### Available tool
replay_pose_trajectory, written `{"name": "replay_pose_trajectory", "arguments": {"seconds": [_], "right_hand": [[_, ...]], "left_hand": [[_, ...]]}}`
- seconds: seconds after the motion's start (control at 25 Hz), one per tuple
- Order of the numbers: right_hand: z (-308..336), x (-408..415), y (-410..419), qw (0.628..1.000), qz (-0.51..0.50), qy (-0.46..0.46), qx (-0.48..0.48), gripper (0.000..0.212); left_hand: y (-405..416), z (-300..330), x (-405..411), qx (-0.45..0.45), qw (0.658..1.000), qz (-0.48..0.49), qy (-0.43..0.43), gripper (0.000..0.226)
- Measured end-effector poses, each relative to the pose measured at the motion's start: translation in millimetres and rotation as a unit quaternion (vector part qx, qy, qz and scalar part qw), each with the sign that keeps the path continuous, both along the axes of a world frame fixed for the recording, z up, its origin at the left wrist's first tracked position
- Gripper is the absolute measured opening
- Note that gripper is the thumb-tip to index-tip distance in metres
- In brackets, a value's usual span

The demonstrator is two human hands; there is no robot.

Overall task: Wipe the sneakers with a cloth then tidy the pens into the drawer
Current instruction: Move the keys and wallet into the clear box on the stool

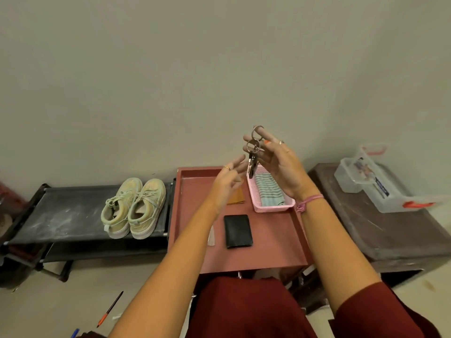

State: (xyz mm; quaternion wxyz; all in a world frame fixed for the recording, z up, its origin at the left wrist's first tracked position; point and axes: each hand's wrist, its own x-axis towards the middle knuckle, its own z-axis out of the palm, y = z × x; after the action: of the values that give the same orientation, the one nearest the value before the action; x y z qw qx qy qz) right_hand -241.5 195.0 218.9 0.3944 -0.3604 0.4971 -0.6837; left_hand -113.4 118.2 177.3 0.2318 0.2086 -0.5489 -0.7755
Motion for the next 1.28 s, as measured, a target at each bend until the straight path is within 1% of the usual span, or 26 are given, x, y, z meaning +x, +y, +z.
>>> {"name": "replay_pose_trajectory", "arguments": {"seconds": [0.04,0.12,0.24,0.36,0.44,0.52,0.6,0.68,0.72,0.76,0.8,0.84,0.88,0.92,1.04,1.16,1.2,1.24,1.28], "right_hand": [[5,-6,8,1.000,-0.011,0.008,-0.006,0.032],[10,-19,25,0.999,-0.035,0.028,-0.015,0.033],[0,-45,49,0.997,-0.060,0.043,-0.018,0.046],[-12,-78,73,0.994,-0.087,0.071,-0.007,0.057],[-15,-101,88,0.989,-0.118,0.086,0.010,0.059],[-14,-126,102,0.985,-0.151,0.078,0.029,0.060],[-13,-154,115,0.980,-0.182,0.073,0.044,0.059],[-11,-184,128,0.972,-0.211,0.084,0.059,0.056],[-11,-201,133,0.966,-0.230,0.094,0.068,0.055],[-12,-216,137,0.960,-0.249,0.105,0.078,0.054],[-13,-230,140,0.952,-0.268,0.116,0.090,0.053],[-15,-244,142,0.943,-0.289,0.127,0.106,0.052],[-19,-257,143,0.934,-0.307,0.137,0.120,0.051],[-24,-270,143,0.925,-0.324,0.144,0.135,0.050],[-46,-301,143,0.906,-0.351,0.162,0.171,0.046],[-68,-321,142,0.891,-0.362,0.178,0.207,0.043],[-74,-324,142,0.886,-0.365,0.186,0.218,0.043],[-79,-327,141,0.881,-0.366,0.195,0.228,0.044],[-83,-328,140,0.878,-0.363,0.203,0.235,0.044]], "left_hand": [[10,5,-8,0.016,1.000,-0.010,0.009,0.054],[28,12,-24,0.034,0.999,-0.030,0.010,0.048],[51,15,-53,0.048,0.997,-0.059,0.001,0.031],[69,12,-90,0.063,0.995,-0.076,-0.028,0.033],[79,7,-116,0.081,0.993,-0.085,-0.034,0.035],[87,2,-144,0.090,0.990,-0.101,-0.032,0.036],[96,-2,-173,0.079,0.988,-0.125,-0.036,0.037],[104,-10,-205,0.031,0.987,-0.142,-0.074,0.036],[107,-16,-222,-0.013,0.983,-0.147,-0.107,0.034],[109,-26,-238,-0.086,0.975,-0.150,-0.142,0.034],[109,-38,-252,-0.187,0.954,-0.153,-0.177,0.036],[108,-50,-266,-0.293,0.920,-0.160,-0.205,0.043],[107,-61,-278,-0.377,0.883,-0.168,-0.224,0.051],[107,-70,-291,-0.428,0.856,-0.171,-0.233,0.060],[107,-87,-321,-0.486,0.825,-0.152,-0.247,0.084],[105,-102,-346,-0.547,0.779,-0.158,-0.262,0.088],[104,-108,-351,-0.553,0.774,-0.161,-0.263,0.086],[104,-113,-354,-0.547,0.780,-0.161,-0.257,0.081],[103,-116,-357,-0.533,0.794,-0.155,-0.247,0.075]]}}
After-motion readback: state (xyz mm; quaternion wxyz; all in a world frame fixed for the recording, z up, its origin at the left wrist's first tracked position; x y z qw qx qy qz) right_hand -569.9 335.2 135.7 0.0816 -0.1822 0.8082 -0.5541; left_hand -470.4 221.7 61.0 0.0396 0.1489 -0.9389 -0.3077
